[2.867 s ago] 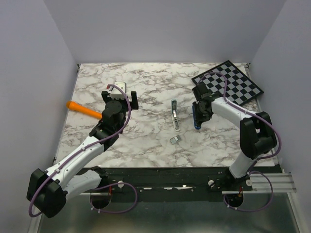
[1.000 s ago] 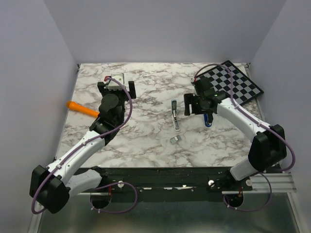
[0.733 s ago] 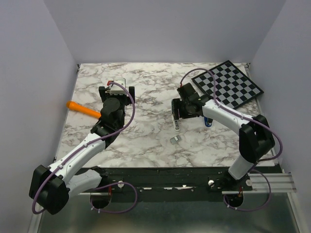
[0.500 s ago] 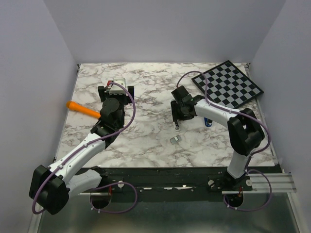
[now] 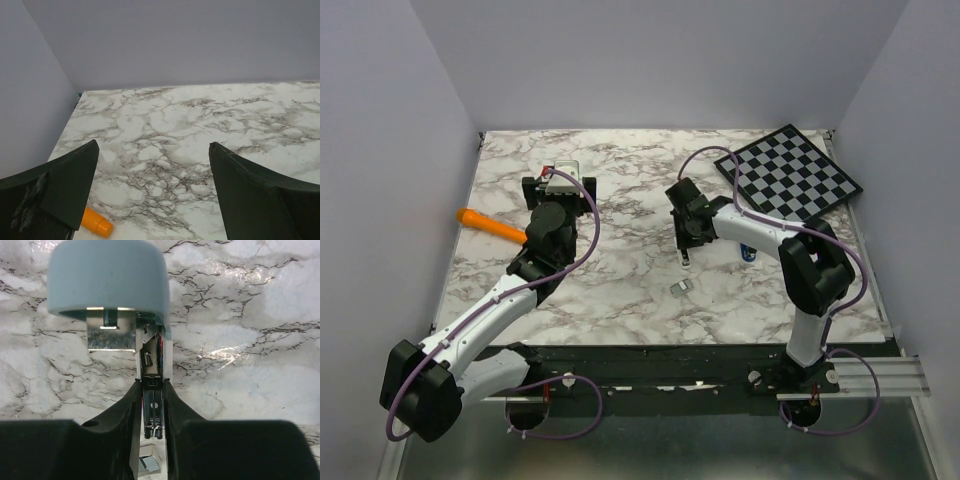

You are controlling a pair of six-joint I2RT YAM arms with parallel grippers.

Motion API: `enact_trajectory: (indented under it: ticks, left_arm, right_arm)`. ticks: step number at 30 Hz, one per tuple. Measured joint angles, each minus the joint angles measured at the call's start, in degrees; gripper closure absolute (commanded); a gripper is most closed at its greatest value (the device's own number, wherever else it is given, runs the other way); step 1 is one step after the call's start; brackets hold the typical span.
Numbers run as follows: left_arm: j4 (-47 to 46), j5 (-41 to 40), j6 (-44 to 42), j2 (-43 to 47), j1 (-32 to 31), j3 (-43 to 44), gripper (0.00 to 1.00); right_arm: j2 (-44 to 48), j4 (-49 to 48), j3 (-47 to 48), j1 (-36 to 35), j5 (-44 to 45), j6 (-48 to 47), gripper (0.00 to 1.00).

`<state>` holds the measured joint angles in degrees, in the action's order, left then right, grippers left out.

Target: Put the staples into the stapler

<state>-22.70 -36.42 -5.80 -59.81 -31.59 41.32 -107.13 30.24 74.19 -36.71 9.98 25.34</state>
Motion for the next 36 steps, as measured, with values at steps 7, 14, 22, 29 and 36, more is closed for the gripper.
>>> enact_trajectory:
  ticks: [7,14,22,29,36]
  left_arm:
    - [0.02,0.02,0.00,-0.15,0.00,0.00,0.01]
    - [0.07,0.02,0.00,-0.26,-0.02,0.00,0.01]
    - [0.07,0.02,0.02,-0.37,-0.04,0.00,0.01]
    - [0.11,0.04,0.02,-0.55,-0.42,0.00,0.01]
    - [0.11,0.04,0.02,-0.63,-0.42,0.00,0.01]
  right_arm:
    - [2.12,-0.63,-2.75,-0.09,2.51,-0.11,0.76]
    - [7.30,-1.03,-9.27,-0.07,4.35,-0.28,0.76]
    - [13.73,-2.01,-16.72,-0.07,4.31,-0.26,0.76]
    - [17.07,-2.14,-20.28,-0.07,4.07,-0.22,0.75]
    - [18.25,-2.51,-21.53,-0.04,3.15,0.57,0.74]
